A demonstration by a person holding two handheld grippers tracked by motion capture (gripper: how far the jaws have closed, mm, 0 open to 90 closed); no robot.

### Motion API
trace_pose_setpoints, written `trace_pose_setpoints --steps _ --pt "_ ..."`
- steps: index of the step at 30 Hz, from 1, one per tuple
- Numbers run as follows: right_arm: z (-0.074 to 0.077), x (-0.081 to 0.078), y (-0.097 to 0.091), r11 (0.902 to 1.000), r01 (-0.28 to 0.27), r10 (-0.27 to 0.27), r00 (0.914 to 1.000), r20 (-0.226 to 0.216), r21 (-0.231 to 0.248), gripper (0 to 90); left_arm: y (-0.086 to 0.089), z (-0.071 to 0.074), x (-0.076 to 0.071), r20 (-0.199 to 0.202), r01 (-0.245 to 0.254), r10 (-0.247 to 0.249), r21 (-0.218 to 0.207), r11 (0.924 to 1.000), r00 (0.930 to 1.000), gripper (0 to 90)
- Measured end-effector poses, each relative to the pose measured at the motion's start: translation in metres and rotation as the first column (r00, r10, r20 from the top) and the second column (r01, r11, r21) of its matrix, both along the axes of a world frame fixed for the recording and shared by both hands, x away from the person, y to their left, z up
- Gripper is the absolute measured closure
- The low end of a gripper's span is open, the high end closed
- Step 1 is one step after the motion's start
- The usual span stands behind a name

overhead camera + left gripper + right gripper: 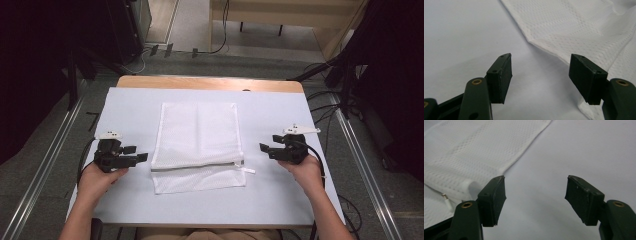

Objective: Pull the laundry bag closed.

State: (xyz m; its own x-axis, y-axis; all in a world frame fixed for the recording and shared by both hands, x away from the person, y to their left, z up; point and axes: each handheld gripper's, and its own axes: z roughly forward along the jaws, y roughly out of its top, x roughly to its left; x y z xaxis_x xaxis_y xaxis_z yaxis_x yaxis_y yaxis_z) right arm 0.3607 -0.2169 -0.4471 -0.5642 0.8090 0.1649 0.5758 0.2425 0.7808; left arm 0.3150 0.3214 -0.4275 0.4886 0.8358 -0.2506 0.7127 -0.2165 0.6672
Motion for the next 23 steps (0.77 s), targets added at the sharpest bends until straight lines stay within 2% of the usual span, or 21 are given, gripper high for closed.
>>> trace_pose_setpoints --steps 4,23 --pt "-0.0021 0.0012 -0.0033 0.9994 0.034 -0.034 0.9994 -0.006 -0.01 32.4 0.0035 -0.0009 0.001 -0.002 -0.022 0.022 0.005 0.9997 0.9998 34.4" --pt "-0.0034 0.0 -0.0003 0.9994 0.022 -0.022 0.9998 -0.003 -0.026 32.3 0.0009 -0.0015 0.0015 -0.001 -0.011 0.011 0.011 0.9999 0.9999 33.7"
